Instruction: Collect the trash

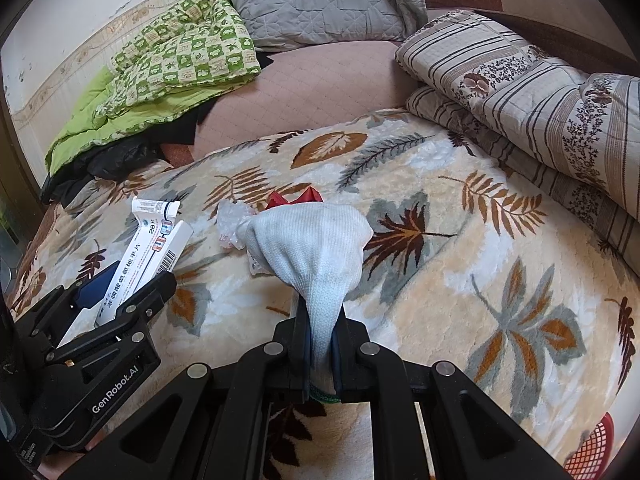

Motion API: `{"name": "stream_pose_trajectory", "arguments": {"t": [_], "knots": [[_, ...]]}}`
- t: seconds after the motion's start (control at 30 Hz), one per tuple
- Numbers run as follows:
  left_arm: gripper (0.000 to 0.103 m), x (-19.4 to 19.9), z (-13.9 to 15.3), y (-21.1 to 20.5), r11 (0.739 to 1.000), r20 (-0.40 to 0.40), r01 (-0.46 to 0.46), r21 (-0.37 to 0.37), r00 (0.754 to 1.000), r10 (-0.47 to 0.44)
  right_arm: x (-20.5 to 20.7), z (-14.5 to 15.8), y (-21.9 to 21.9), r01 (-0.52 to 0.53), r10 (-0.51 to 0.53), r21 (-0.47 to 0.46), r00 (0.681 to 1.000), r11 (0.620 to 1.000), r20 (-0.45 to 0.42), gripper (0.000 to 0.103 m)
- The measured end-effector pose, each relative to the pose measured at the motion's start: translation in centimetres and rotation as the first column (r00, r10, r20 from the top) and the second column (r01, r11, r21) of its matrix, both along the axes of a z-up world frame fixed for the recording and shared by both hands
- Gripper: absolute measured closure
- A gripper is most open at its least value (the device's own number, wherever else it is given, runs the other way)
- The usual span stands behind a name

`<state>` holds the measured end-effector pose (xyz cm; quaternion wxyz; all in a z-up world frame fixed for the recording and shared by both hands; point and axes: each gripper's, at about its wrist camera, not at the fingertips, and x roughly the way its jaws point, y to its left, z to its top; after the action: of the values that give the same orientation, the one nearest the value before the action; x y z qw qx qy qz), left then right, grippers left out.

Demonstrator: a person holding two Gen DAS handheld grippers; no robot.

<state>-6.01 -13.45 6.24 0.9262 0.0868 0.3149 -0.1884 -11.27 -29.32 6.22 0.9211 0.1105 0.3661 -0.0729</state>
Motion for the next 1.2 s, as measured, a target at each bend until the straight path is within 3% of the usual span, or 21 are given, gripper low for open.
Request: {"name": "stream_pose_trajectory", "arguments": {"t": [0.43,0.77,1.2], "knots": [[0.047,-0.9,0.2,-0.6,1.000,-0.002,0.027,-0.006,1.000,-0.027,-1.2,0.8,-0.4,0.015,-0.015,0.000,1.000,1.000,0.021,0.094],[0.047,-4.9,1.3,-1.3,0.993,-0.002,0.118,-0.028,0.993,-0.119,-4.6,3.0,-1.4,0.091,-0.092,0.014,0.993,0.996,0.071,0.094],[0.047,-11.1,3.0,-3.6,0.974,0.009,0.224,-0.031,0.975,-0.224,-14.8,3.9,-2.9,0.227,-0.233,0.073,0.969,0.971,0.088,0.094]]}}
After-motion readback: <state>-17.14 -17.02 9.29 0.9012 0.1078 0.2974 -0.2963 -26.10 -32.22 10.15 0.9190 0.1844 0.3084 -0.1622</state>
